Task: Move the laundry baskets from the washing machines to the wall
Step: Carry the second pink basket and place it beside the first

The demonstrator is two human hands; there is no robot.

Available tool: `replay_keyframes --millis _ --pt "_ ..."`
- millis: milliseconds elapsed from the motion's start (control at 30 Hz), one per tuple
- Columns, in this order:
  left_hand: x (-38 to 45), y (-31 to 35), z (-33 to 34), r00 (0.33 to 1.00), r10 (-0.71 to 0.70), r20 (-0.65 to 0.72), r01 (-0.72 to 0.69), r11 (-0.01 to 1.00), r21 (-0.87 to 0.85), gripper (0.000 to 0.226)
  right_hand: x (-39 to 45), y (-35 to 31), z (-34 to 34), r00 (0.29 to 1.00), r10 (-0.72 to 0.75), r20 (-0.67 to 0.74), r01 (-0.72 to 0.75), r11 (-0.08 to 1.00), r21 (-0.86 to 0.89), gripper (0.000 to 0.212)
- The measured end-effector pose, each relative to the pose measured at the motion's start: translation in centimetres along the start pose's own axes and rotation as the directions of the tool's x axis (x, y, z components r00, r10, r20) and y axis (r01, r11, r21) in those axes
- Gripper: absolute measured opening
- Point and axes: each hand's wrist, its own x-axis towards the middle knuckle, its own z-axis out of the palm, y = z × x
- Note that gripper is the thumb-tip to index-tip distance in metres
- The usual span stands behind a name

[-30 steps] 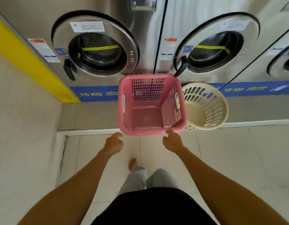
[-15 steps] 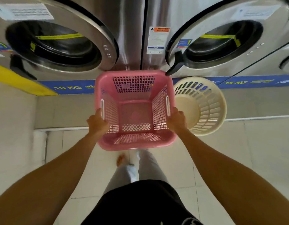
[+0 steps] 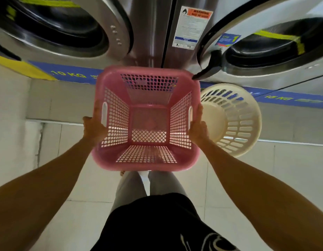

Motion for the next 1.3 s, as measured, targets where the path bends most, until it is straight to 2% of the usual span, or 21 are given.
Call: replay_keyframes --millis 133,200,300,400,467,567,733,833,900,1067,1200,1300 --pt "-3.9 -0.9 -0.5 0.995 -0.045 -0.088 0.053 0.995 0.089 0.080 -1.6 -1.0 -0.9 0.994 -0.104 0.036 0.107 0.992 -0.068 0.089" --pt "-6.4 -2.0 -1.0 0.976 -0.197 -0.096 0.197 0.980 -0.006 0.076 -2.6 -2.0 -1.0 0.987 -0.146 0.061 0.152 0.980 -0.126 0.091" --pt "-10.6 -5.0 -1.8 0.919 -0.387 -0.079 0.369 0.913 -0.175 0.086 -4.2 -4.0 -0.2 0.962 -0.249 0.109 0.268 0.940 -0.212 0.092" --pt "-15.2 -8.4 -2.1 0.869 -0.478 -0.125 0.431 0.858 -0.279 0.089 -6.2 -6.6 1.2 0.920 -0.355 0.168 0.387 0.891 -0.235 0.087" --pt "-17.9 -10.7 -1.9 0.826 -0.546 -0.140 0.476 0.809 -0.345 0.090 -7.9 -8.8 2.6 0.902 -0.404 0.154 0.432 0.864 -0.261 0.085" --pt "-22.5 -14.3 -1.4 0.754 -0.644 -0.128 0.528 0.711 -0.464 0.088 -11.3 -12.1 5.1 0.869 -0.479 0.129 0.493 0.809 -0.321 0.093" --pt "-32.6 -21.0 0.3 0.631 -0.757 -0.171 0.509 0.570 -0.645 0.084 -18.9 -15.3 9.8 0.747 -0.627 0.221 0.656 0.645 -0.391 0.091" --pt "-39.0 -24.2 1.3 0.579 -0.790 -0.204 0.471 0.527 -0.707 0.082 -24.0 -16.3 12.5 0.629 -0.707 0.322 0.764 0.487 -0.423 0.088" --pt "-43.4 -26.3 2.1 0.509 -0.841 -0.185 0.466 0.449 -0.762 0.084 -27.6 -17.0 14.8 0.544 -0.738 0.400 0.822 0.372 -0.431 0.087" --pt "-54.0 -31.9 4.0 0.319 -0.940 -0.121 0.476 0.270 -0.837 0.092 -37.5 -18.3 21.6 0.385 -0.771 0.507 0.914 0.242 -0.327 0.089" --pt "-61.1 -36.2 5.6 0.156 -0.978 -0.136 0.470 0.195 -0.861 0.106 -46.3 -18.5 26.7 0.283 -0.753 0.594 0.958 0.193 -0.212 0.069" --pt "-64.7 -39.9 6.5 0.022 -0.991 -0.131 0.410 0.128 -0.903 0.099 -51.6 -19.3 30.6 0.223 -0.734 0.642 0.974 0.139 -0.179 0.061"
